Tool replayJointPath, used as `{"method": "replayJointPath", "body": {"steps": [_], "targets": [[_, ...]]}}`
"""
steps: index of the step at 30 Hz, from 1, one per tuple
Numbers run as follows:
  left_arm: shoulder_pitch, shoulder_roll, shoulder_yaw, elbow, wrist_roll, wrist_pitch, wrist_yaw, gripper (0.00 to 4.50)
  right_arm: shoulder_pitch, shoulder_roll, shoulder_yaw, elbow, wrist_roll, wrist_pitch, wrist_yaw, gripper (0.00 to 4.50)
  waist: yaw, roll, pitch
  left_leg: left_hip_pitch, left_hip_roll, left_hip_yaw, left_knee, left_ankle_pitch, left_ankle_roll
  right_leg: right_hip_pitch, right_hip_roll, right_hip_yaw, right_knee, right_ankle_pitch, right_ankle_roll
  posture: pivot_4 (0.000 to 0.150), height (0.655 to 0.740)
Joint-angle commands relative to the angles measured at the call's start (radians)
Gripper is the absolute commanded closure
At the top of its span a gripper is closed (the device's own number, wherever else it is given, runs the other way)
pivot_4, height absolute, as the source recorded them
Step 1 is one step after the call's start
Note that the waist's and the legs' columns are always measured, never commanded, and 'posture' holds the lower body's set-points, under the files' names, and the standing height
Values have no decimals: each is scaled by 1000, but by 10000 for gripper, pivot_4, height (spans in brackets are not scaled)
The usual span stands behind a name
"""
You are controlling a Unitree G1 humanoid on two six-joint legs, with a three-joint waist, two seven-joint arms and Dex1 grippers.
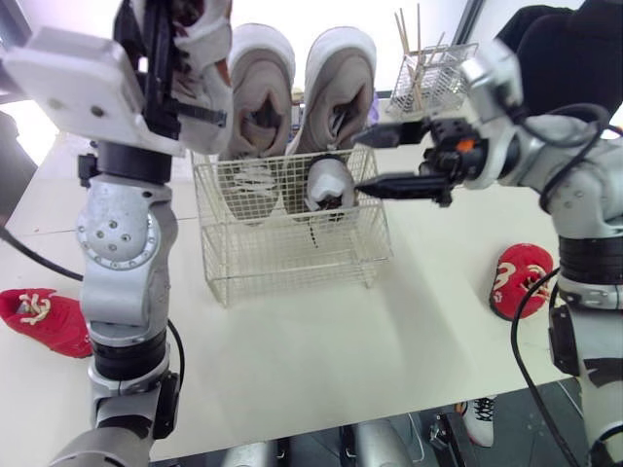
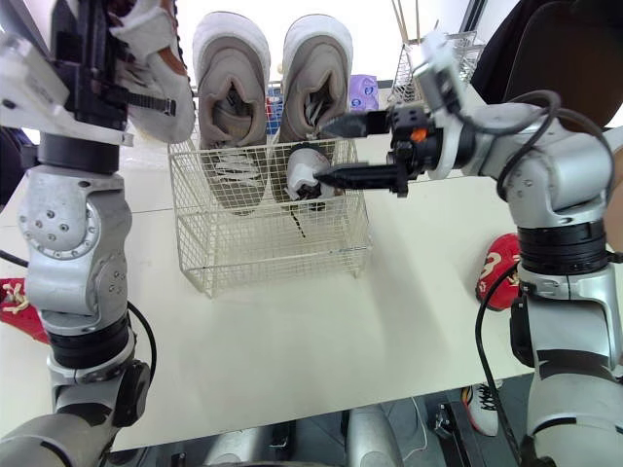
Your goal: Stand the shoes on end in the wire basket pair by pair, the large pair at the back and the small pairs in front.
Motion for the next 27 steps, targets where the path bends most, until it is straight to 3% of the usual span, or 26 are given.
{"method": "replayJointPath", "body": {"steps": [1,11,18,27], "targets": [[46,-15,12,-47,35,-33,1,44760,-20,-38,22,27,-94,-106,64,0,9,0,0,0,0,0,0,0,0,0,0,0,0,0,0,1500,7400],[193,-133,-12,-27,96,-134,37,44760,-50,-45,-8,31,-109,-99,129,0,12,0,0,0,0,0,0,0,-1,0,0,0,0,0,0,1500,7400],[281,-216,-120,142,203,-401,62,44760,-78,-80,-27,-14,-94,-33,141,0,14,0,0,0,0,0,1,-1,1,0,-1,0,0,0,-1,1500,7400],[294,-286,-154,350,256,-619,95,44760,-106,-132,-45,-72,-78,57,141,0,13,1,-1,0,0,0,1,-3,4,0,-1,0,0,0,-1,1500,7400]]}}
